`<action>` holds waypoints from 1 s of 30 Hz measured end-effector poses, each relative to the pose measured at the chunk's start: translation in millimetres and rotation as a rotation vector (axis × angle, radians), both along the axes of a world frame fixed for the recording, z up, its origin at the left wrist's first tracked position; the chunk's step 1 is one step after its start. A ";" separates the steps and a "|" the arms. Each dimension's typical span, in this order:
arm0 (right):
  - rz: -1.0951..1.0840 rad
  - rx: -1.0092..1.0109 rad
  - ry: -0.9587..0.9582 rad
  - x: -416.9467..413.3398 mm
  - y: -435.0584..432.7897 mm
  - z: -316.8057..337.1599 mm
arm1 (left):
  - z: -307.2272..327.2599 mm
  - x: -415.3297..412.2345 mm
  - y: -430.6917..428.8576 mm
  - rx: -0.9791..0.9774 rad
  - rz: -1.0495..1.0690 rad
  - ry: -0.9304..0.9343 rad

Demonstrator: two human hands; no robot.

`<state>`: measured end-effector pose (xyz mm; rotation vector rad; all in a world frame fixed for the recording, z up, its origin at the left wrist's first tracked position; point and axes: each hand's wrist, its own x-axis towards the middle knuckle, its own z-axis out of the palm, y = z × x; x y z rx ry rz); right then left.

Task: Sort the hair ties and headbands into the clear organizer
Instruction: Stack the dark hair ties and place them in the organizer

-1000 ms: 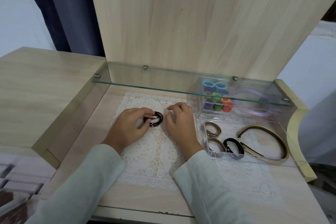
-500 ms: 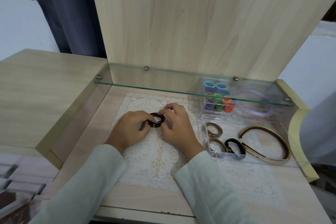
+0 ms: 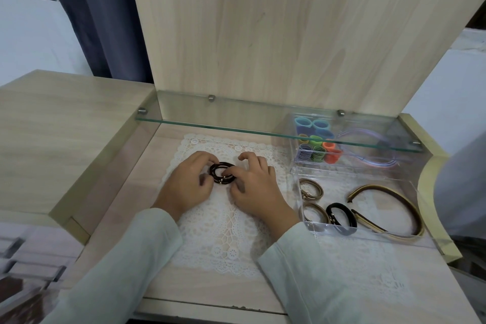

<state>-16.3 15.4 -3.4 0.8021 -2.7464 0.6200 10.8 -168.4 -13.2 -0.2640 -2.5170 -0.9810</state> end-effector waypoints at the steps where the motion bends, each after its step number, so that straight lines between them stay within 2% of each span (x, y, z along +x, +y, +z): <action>1: -0.016 -0.001 -0.007 0.9 -0.4 -0.3 | -1.5 -1.1 0.0 -0.002 0.020 -0.026; 7: -0.034 -0.078 -0.030 2.7 0.7 -1.7 | -3.9 -3.3 1.3 -0.010 0.092 -0.108; 13: 0.024 -0.035 0.010 -1.1 -1.4 3.2 | -3.2 -2.6 1.7 -0.003 0.096 -0.124; 17: 0.084 0.034 0.083 -3.1 -4.0 2.7 | -2.5 -2.7 1.6 0.026 0.105 -0.105; 20: 0.083 0.047 0.087 -2.8 -4.9 -1.1 | 0.2 0.2 3.3 -0.014 0.158 -0.014; 23: 0.043 -0.041 0.036 -2.2 -5.0 -5.9 | 2.3 1.5 0.8 -0.233 0.211 0.145; 26: 0.016 -0.152 -0.018 -4.8 -4.0 -10.6 | -0.1 -0.1 -0.2 -0.385 0.278 0.150; 28: -0.007 -0.292 -0.089 -6.1 -3.1 -9.7 | 1.4 -0.7 5.1 -0.336 0.330 0.091; 30: -0.030 -0.433 -0.189 -6.8 -2.5 -5.8 | 5.7 -0.2 16.5 -0.099 0.355 0.010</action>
